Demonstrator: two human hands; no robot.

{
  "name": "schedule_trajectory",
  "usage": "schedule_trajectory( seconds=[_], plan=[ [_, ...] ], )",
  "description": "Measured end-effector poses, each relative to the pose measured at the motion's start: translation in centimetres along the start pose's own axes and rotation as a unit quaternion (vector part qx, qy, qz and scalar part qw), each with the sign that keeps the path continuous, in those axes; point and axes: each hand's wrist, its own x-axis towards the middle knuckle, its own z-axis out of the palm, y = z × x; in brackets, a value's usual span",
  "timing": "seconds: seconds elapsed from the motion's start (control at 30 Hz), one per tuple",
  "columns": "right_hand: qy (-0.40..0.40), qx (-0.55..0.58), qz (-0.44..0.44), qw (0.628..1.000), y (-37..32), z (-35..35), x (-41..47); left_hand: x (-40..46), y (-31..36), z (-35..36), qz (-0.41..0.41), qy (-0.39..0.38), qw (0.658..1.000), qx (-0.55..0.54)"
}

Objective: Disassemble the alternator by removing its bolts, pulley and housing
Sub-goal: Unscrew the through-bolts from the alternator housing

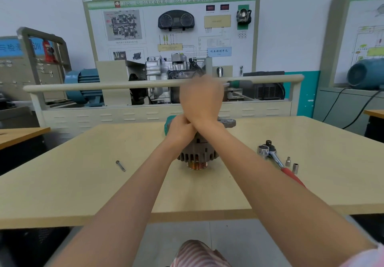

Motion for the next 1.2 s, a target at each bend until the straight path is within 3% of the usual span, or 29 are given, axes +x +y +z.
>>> schedule_trajectory(
  seconds=[0.1, 0.23, 0.3, 0.33, 0.4, 0.47, 0.5, 0.57, 0.6, 0.7, 0.87, 0.93, 1.0, 1.07, 1.1, 1.13, 1.2],
  plan=[
    [-0.041, 0.212, 0.094, 0.972, 0.0, -0.5, 1.3, -0.1, 0.2, 0.0, 0.005, -0.021, 1.000, -0.020],
    [-0.112, 0.466, 0.256, 0.839, 0.3, -1.1, 3.0, -0.3, 0.2, -0.2, 0.013, -0.040, 0.998, -0.037],
    [-0.114, 0.498, 0.269, 0.816, 0.4, -1.1, 3.1, -0.2, 0.2, -0.3, 0.014, -0.036, 0.998, -0.041],
    [-0.112, 0.481, 0.264, 0.829, 0.3, -1.0, 2.8, -0.2, 0.2, -0.3, 0.014, -0.033, 0.999, -0.041],
    [-0.095, 0.390, 0.204, 0.893, 0.1, -0.7, 1.9, -0.1, 0.1, -0.2, 0.011, -0.020, 0.999, -0.040],
    [-0.062, 0.200, 0.073, 0.975, 0.3, -0.3, 0.7, 0.1, 0.0, -0.2, 0.000, 0.001, 0.999, -0.035],
    [-0.035, 0.069, 0.015, 0.997, 0.4, -0.1, 0.2, 0.1, 0.0, -0.2, -0.009, 0.010, 1.000, -0.027],
    [0.001, -0.134, -0.037, 0.990, 0.3, 0.2, -0.8, 0.3, -0.1, -0.1, -0.022, 0.016, 1.000, -0.015],
    [0.006, -0.171, -0.042, 0.984, 0.4, 0.3, -1.0, 0.3, -0.1, 0.0, -0.024, 0.017, 0.999, -0.014],
    [0.009, -0.108, -0.027, 0.994, 0.3, 0.1, -0.5, 0.3, 0.0, 0.0, -0.015, 0.011, 1.000, -0.004],
    [-0.025, 0.159, 0.060, 0.985, 0.0, -0.2, 1.3, -0.1, 0.2, -0.1, 0.002, -0.021, 1.000, -0.022],
    [-0.063, 0.295, 0.144, 0.942, 0.2, -0.4, 2.1, -0.2, 0.2, -0.1, 0.001, -0.026, 0.999, -0.037],
    [-0.097, 0.414, 0.226, 0.876, 0.3, -0.7, 2.9, -0.2, 0.1, -0.1, 0.004, -0.024, 0.999, -0.047],
    [-0.103, 0.495, 0.275, 0.818, 0.3, -0.9, 3.4, -0.1, -0.1, -0.1, 0.013, -0.029, 0.998, -0.053],
    [-0.099, 0.508, 0.283, 0.808, 0.3, -0.9, 3.3, -0.1, -0.2, -0.2, 0.015, -0.030, 0.998, -0.054],
    [-0.096, 0.496, 0.275, 0.818, 0.2, -0.8, 3.1, -0.1, -0.2, -0.2, 0.017, -0.029, 0.998, -0.054],
    [-0.078, 0.375, 0.190, 0.904, 0.3, -0.5, 2.1, 0.0, -0.5, -0.1, 0.018, -0.019, 0.998, -0.056]
  ],
)
